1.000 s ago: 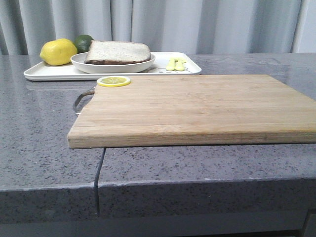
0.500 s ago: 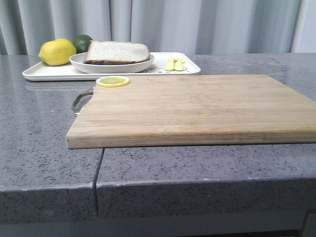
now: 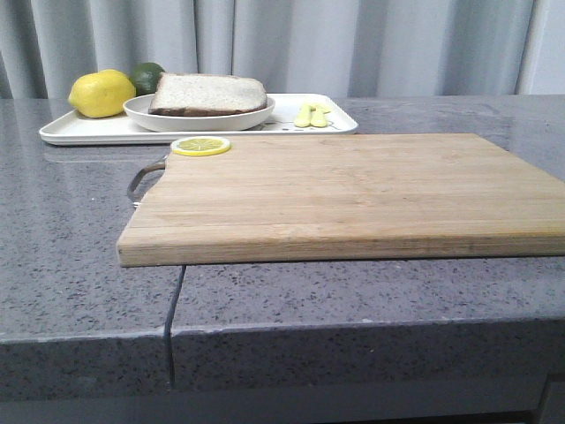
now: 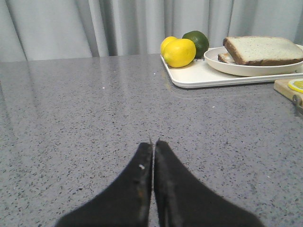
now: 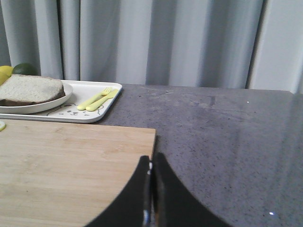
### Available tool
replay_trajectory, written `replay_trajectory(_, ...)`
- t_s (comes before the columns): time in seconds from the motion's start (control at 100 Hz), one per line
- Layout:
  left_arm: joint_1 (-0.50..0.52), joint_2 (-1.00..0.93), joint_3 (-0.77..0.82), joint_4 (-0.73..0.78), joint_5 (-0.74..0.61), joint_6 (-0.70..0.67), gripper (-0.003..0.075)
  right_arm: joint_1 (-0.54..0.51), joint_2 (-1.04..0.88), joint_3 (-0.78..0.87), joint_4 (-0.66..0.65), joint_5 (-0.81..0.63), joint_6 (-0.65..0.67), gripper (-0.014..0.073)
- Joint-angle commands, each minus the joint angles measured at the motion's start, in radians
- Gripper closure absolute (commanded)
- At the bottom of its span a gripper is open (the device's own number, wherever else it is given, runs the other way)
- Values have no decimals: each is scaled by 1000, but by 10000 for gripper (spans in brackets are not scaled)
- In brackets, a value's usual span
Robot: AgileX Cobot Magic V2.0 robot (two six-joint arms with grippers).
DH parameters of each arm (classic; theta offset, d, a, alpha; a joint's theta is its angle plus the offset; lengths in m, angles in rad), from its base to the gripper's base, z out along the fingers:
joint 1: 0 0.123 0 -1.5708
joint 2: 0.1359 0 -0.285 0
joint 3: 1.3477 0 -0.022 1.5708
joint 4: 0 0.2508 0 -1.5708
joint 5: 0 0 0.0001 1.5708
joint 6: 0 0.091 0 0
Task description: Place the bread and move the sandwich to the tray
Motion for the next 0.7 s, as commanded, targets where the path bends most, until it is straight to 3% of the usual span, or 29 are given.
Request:
replay_trajectory(0.0, 1, -29, 16, 3, -76, -2, 740, -11, -45, 19, -31, -63, 28, 664)
replay_trajectory(0.22, 1, -29, 16, 3, -76, -2, 740, -11, -160, 150, -3, -83, 28, 664)
replay_trajectory(0.69, 1, -29, 16, 3, -76, -2, 739, -12, -171, 149, 12, -35, 27, 664)
